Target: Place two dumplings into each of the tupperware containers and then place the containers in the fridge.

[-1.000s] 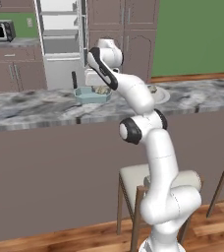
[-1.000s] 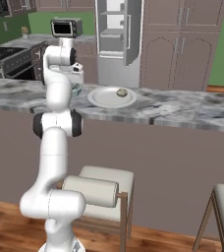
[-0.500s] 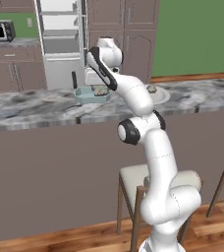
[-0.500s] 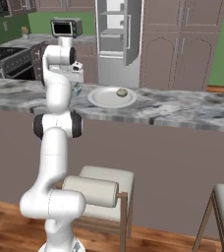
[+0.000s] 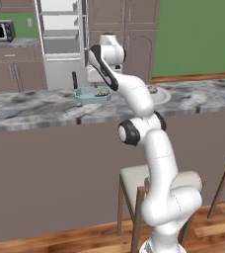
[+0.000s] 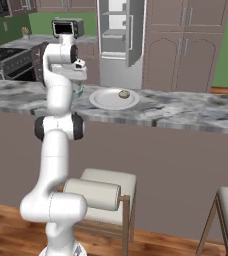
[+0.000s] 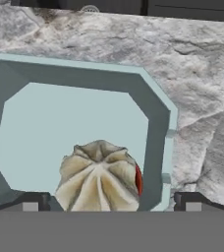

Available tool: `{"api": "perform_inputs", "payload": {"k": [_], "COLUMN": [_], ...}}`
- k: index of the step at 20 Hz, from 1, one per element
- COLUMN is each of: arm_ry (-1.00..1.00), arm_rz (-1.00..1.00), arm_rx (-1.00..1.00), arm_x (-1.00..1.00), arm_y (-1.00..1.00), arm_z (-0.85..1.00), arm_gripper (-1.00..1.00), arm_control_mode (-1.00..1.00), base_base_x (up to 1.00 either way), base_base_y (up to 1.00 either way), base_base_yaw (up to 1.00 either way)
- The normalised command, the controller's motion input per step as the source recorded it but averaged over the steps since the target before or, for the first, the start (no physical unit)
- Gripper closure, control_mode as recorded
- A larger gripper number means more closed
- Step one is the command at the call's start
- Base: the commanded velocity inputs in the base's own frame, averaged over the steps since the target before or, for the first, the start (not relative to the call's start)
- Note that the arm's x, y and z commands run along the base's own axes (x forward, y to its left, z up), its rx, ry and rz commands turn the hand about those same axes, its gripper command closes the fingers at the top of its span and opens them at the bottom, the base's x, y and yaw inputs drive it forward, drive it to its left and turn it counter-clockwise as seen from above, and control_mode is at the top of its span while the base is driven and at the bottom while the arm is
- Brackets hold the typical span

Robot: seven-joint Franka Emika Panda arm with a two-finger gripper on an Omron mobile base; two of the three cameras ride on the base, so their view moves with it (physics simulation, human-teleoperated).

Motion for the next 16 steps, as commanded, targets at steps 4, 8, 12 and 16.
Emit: {"api": "perform_inputs", "payload": {"k": [4, 8, 12, 16], "arm_ry": [0.00, 0.00, 0.00, 0.00], "arm_rz": [-0.08, -0.11, -0.15, -0.15], "arm_rx": [0.00, 0.00, 0.00, 0.00], "arm_x": [-0.08, 0.00, 0.00, 0.00], "arm_y": [-0.81, -0.83, -0.84, -0.80], "arm_z": [0.07, 0.00, 0.00, 0.00], "arm_gripper": [-1.00, -1.00, -1.00, -1.00], "arm_control_mode": [-1.00, -1.00, -1.00, -1.00], "base_base_x": [0.00, 0.00, 0.00, 0.00], "base_base_y": [0.00, 0.00, 0.00, 0.00], "base_base_yaw": [0.00, 0.00, 0.00, 0.00]}}
